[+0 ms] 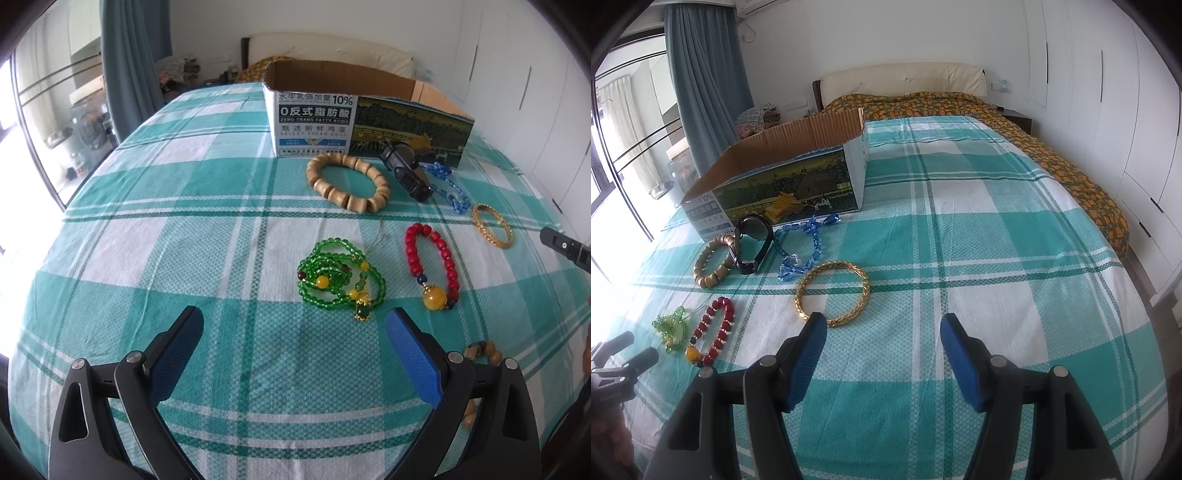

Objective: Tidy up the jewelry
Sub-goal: 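Grasp the green bead necklace with left tool while right tool grasps the gold bangle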

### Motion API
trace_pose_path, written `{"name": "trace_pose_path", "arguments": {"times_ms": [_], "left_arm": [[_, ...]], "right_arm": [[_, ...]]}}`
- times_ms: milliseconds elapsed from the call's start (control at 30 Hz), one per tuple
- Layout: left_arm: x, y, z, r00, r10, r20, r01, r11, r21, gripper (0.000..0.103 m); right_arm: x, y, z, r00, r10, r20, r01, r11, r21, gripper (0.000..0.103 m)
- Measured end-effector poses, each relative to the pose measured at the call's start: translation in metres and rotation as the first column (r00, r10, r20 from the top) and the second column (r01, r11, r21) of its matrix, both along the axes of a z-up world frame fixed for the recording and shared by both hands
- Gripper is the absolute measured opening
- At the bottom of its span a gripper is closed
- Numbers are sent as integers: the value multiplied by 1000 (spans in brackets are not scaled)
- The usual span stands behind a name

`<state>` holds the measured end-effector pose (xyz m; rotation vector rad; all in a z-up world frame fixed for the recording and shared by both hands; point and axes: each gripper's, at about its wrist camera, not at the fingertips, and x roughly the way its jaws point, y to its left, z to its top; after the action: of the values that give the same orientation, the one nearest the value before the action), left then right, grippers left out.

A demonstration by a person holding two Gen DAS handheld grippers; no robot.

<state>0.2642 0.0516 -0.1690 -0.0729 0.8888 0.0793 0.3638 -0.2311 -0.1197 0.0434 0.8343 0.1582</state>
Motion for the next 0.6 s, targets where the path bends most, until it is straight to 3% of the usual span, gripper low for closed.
{"name": "trace_pose_path", "arguments": {"times_ms": [300, 600], "left_arm": [[14, -14, -6, 999, -30, -21, 30, 999, 27, 99], [27, -15, -16, 998, -22, -57, 24, 999, 29, 100]], "right_arm": [[17, 6, -5, 1000, 12, -8, -12, 1000, -16, 65], [49, 23, -28, 996, 52, -72, -57, 995, -76, 65]]}}
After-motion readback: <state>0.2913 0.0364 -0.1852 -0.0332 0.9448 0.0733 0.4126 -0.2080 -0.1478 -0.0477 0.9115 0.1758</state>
